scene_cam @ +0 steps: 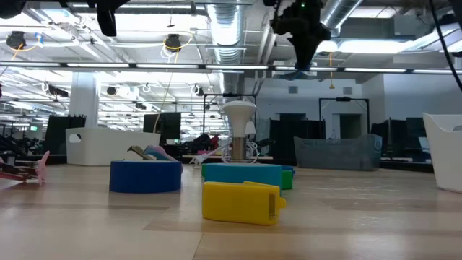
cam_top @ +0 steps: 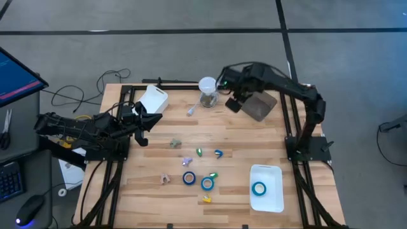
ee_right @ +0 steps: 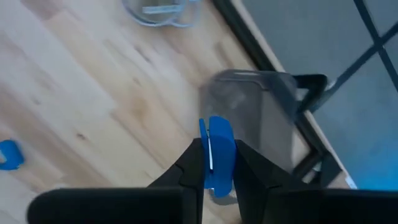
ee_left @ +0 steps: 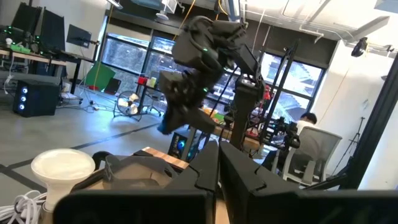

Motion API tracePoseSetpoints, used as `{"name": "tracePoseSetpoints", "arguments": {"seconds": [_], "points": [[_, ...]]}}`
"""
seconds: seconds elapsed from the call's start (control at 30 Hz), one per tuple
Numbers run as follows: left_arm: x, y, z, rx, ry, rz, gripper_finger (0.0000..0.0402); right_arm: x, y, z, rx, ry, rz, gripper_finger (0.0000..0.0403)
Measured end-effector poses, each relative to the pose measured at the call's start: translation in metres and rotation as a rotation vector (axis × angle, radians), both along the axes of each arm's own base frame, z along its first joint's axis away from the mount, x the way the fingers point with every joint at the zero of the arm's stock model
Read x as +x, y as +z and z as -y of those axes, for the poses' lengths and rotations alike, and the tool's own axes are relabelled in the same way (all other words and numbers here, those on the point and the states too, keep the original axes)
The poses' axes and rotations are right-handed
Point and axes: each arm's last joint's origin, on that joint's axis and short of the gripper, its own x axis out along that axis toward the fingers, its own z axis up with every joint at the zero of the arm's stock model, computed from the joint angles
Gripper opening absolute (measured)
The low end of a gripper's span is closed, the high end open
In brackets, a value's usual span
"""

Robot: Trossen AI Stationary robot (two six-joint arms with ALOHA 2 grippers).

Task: Pick and place Stapler, Stapler remover, tape
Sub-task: Put the right blue stapler into the black bin

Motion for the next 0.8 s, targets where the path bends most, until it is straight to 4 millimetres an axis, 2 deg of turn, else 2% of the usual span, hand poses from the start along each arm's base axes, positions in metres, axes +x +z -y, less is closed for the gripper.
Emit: {"name": "tracePoseSetpoints", "arguments": {"seconds": [0.33, 0.8], "points": [[0.000, 0.000, 0.000, 0.000, 0.000, 0.000, 0.0008, -0.023, 0.002, 0.041, 0.006, -0.049, -0.040, 0.0046], [0.000, 0.000, 0.000, 0.000, 0.000, 0.000, 0.0008, -0.052, 0.002, 0.082, 0.033, -0.124, -0.053, 0.0046]]}}
